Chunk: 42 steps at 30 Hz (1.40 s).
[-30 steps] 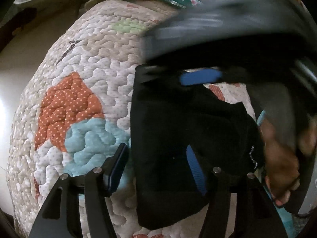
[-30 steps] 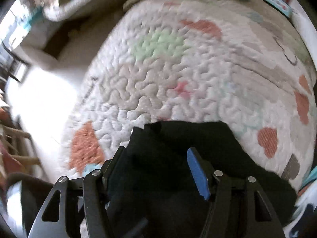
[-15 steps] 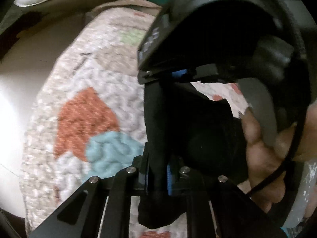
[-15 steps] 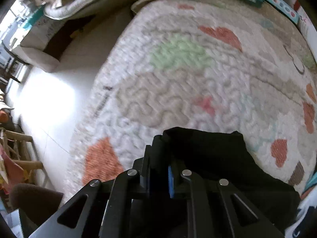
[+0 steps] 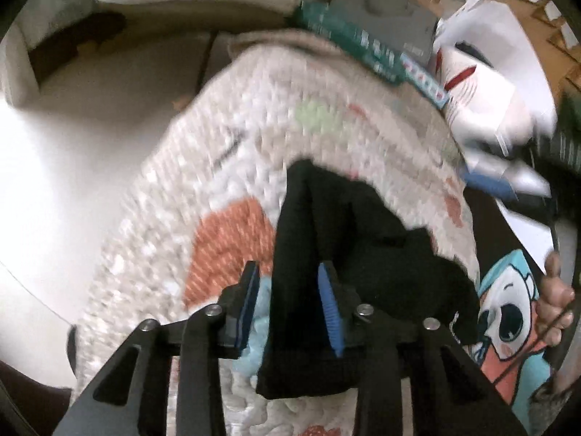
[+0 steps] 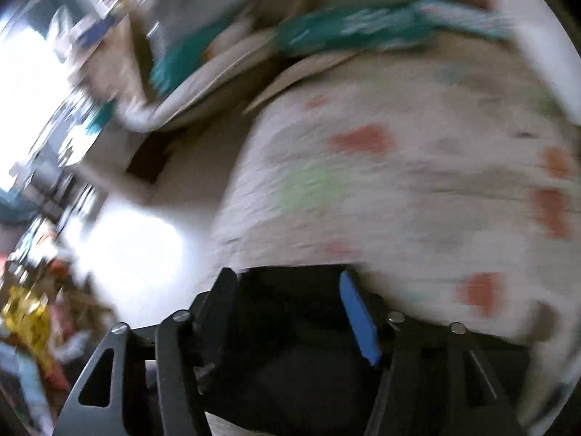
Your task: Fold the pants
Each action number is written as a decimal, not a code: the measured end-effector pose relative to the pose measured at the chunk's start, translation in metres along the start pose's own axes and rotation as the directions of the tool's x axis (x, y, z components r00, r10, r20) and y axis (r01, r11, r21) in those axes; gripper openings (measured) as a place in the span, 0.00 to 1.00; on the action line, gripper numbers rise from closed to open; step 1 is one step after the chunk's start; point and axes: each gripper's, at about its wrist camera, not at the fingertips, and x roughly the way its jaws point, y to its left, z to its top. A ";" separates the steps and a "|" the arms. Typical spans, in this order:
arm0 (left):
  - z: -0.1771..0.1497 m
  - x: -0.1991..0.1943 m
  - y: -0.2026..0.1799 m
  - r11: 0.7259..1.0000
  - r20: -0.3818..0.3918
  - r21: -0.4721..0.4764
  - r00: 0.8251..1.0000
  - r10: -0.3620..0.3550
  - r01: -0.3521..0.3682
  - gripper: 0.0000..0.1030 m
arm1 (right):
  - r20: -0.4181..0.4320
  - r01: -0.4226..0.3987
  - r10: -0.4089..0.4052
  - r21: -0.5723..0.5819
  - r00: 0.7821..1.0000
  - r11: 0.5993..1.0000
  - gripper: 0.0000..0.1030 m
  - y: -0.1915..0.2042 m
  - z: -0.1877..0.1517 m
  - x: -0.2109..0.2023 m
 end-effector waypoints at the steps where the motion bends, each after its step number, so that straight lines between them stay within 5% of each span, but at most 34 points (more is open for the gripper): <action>1: 0.007 -0.004 -0.001 1.000 0.031 0.013 0.999 0.016 -0.017 0.35 | 0.019 0.047 -0.048 0.035 0.999 0.998 0.64 -0.025 -0.004 -0.015; 4: 0.014 -0.019 -0.015 0.997 0.082 0.045 0.995 0.057 -0.061 0.36 | 0.020 0.112 -0.118 0.187 0.993 0.976 0.64 -0.098 -0.028 -0.049; 8: 0.011 -0.026 -0.049 0.991 0.063 0.128 0.998 0.020 -0.028 0.42 | -0.009 0.091 -0.096 0.392 0.995 0.915 0.64 -0.163 -0.065 -0.052; 12: 0.007 -0.007 -0.109 0.958 -0.031 0.284 0.999 -0.026 0.034 0.46 | 0.009 -0.006 0.001 0.560 1.000 0.828 0.64 -0.187 -0.116 -0.045; 16: 0.013 0.028 -0.172 0.921 -0.155 0.361 0.984 -0.093 0.144 0.48 | 0.042 -0.026 -0.002 0.671 0.999 0.741 0.65 -0.192 -0.162 -0.039; 22: 0.005 0.109 -0.257 0.873 -0.352 0.401 0.926 -0.133 0.278 0.49 | 0.079 0.035 -0.117 0.666 0.990 0.745 0.69 -0.179 -0.187 -0.028; 27: -0.021 0.170 -0.305 0.822 -0.461 0.474 0.884 -0.074 0.316 0.48 | 0.095 0.088 -0.200 0.661 0.975 0.745 0.70 -0.173 -0.194 -0.024; 31: -0.041 0.193 -0.326 0.749 -0.464 0.591 0.886 0.010 0.300 0.49 | 0.091 0.095 -0.218 0.694 0.972 0.714 0.71 -0.182 -0.203 -0.020; 35: -0.052 0.208 -0.333 0.714 -0.476 0.628 0.879 0.038 0.310 0.59 | 0.106 0.078 -0.196 0.663 0.975 0.745 0.76 -0.175 -0.198 -0.011; 38: -0.068 0.213 -0.340 0.645 -0.437 0.711 0.895 0.091 0.282 0.61 | 0.110 0.081 -0.193 0.634 0.975 0.769 0.76 -0.168 -0.193 -0.005; 39: -0.075 0.212 -0.342 0.606 -0.414 0.750 0.903 0.116 0.266 0.61 | 0.106 0.084 -0.192 0.630 0.976 0.772 0.74 -0.167 -0.193 -0.003; 42: -0.079 0.208 -0.342 0.569 -0.376 0.787 0.917 0.136 0.238 0.48 | 0.106 0.063 -0.162 0.616 0.981 0.785 0.59 -0.166 -0.191 0.000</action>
